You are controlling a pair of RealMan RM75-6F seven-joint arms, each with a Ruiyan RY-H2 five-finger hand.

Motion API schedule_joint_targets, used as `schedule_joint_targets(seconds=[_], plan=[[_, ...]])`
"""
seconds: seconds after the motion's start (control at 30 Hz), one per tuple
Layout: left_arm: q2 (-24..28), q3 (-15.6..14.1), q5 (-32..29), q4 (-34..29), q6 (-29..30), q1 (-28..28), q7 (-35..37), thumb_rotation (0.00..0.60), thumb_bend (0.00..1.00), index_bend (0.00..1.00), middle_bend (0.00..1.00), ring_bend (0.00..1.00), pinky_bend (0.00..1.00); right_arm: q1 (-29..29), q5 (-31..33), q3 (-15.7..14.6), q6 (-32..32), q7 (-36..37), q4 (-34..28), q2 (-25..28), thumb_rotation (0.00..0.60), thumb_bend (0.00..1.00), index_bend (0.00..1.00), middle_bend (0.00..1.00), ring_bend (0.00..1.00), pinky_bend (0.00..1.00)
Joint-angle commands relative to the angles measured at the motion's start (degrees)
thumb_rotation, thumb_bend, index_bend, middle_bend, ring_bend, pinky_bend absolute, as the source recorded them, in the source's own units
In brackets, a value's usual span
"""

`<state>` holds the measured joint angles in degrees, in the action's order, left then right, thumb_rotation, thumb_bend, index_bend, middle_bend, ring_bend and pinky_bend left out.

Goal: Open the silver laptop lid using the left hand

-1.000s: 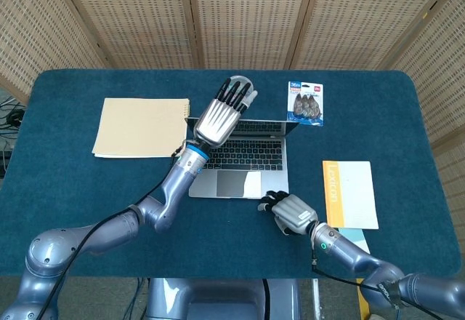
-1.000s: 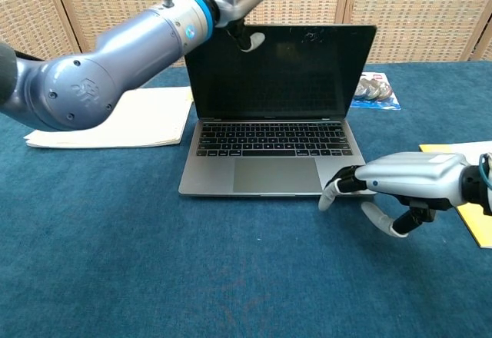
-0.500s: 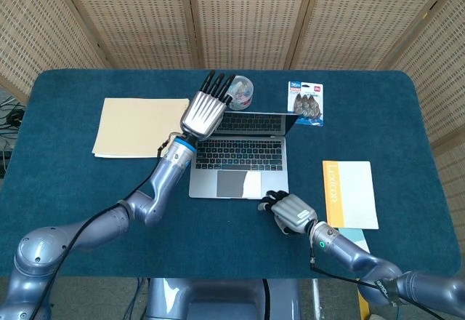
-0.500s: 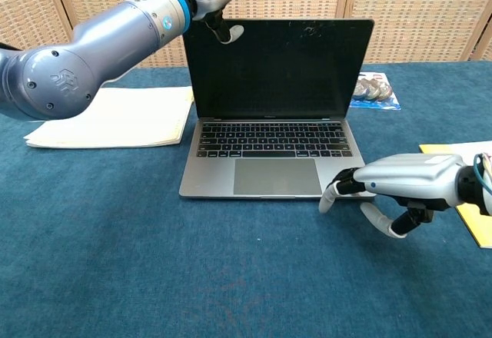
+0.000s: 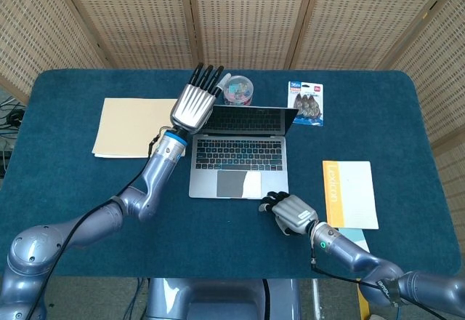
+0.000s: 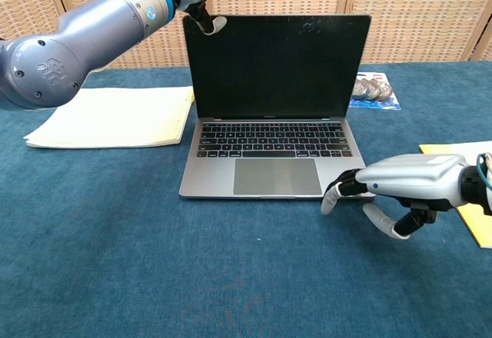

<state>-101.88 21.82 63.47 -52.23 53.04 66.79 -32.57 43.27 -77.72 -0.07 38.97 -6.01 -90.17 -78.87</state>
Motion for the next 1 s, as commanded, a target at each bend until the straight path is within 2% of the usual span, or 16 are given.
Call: schedule_joint_targets(seconds=[0.03,0.37,0.6,0.83,1.0], plan=[[-0.1,-0.3,0.0,0.7,-0.2,0.1,0.3,0.600,0.45,0.00,0.00,0.00,0.00,0.0,0.2,-0.1,-0.1,0.0,0.0,-0.1,0.600,0.91,0.20,0.14,0.04,0.13],[-1.1,-0.8,-0.5,4.7,-0.8,0.3,2.7,0.600,0.45,0.00,0.00,0.00,0.00,0.1,0.5,-0.3,0.0,0.0,0.2,-0.4,0.600,0.93,0.20,0.14,0.04,0.13],[-0.9,-0.6,-0.7,5.0,-0.4,0.2,3.3,0.600,0.45,0.00,0.00,0.00,0.00,0.1,0.5,-0.4,0.2,-0.2,0.0,-0.2,0.600,0.93,0.20,0.14,0.04,0.13],[0.0,-0.6,-0.9,3.8,0.2,-0.4,3.3,0.600,0.45,0.00,0.00,0.00,0.00,-0.1,0.8,-0.4,0.8,-0.5,-0.4,0.0,0.600,0.93,0.20,0.14,0.04,0.13],[2.8,-0.9,0.7,-0.8,1.2,-1.8,7.1,0.600,0.45,0.00,0.00,0.00,0.00,-0.6,0.4,-0.1,2.2,0.0,-1.7,0.9,0.600,0.93,0.20,0.14,0.04,0.13]])
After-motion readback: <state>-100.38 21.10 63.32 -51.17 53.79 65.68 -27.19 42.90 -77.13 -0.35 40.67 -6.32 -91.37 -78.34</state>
